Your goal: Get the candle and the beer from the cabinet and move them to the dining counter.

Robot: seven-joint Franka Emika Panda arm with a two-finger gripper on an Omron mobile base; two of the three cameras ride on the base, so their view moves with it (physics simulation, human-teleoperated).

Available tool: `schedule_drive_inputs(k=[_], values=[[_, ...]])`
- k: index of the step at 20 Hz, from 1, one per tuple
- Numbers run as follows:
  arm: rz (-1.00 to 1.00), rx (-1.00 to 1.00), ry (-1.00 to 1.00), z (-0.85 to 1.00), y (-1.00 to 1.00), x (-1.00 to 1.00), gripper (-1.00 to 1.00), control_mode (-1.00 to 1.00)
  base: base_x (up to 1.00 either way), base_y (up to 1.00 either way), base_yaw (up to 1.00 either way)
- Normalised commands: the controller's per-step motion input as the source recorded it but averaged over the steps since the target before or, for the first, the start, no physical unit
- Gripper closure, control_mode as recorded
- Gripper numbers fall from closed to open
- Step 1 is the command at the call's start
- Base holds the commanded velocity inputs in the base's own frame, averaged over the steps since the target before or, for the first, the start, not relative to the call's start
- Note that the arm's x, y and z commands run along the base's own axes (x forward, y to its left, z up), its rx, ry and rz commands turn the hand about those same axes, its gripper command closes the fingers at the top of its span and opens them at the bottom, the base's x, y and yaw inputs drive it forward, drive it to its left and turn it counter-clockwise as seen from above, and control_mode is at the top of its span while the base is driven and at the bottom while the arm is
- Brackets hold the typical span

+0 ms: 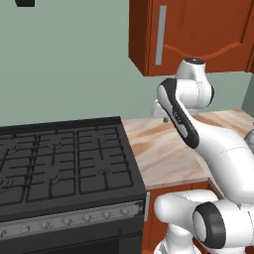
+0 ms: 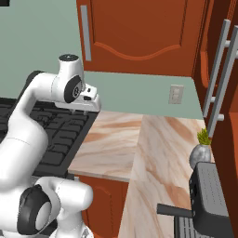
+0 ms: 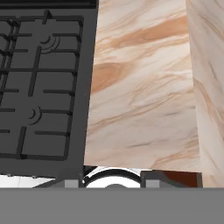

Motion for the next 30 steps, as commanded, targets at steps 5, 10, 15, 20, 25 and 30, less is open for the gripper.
schedule_drive_inputs(k=[5,10,15,20,25,30], values=[[0.00,0.01,0.00,-0.03,-0.01,-0.15,-1.00,-1.00,0.00,0.00,0.00],[-0.08,0.05,-0.37,-0.03,-0.04,-0.37,-1.00,-1.00,0.00,0.00,0.00],[-0.14,0.02,-0.69,0.10,0.00,-0.21,-1.00,-1.00,0.00,0.00,0.00],[-0.09,0.09,-0.43,0.28,0.00,-0.03,-1.00,-1.00,0.00,0.00,0.00],[-0.09,0.02,-0.41,0.32,0.01,0.00,-1.00,-1.00,0.00,0.00,0.00],[-0.11,0.00,-0.17,0.48,0.03,-0.02,-1.00,-1.00,0.00,0.00,0.00]])
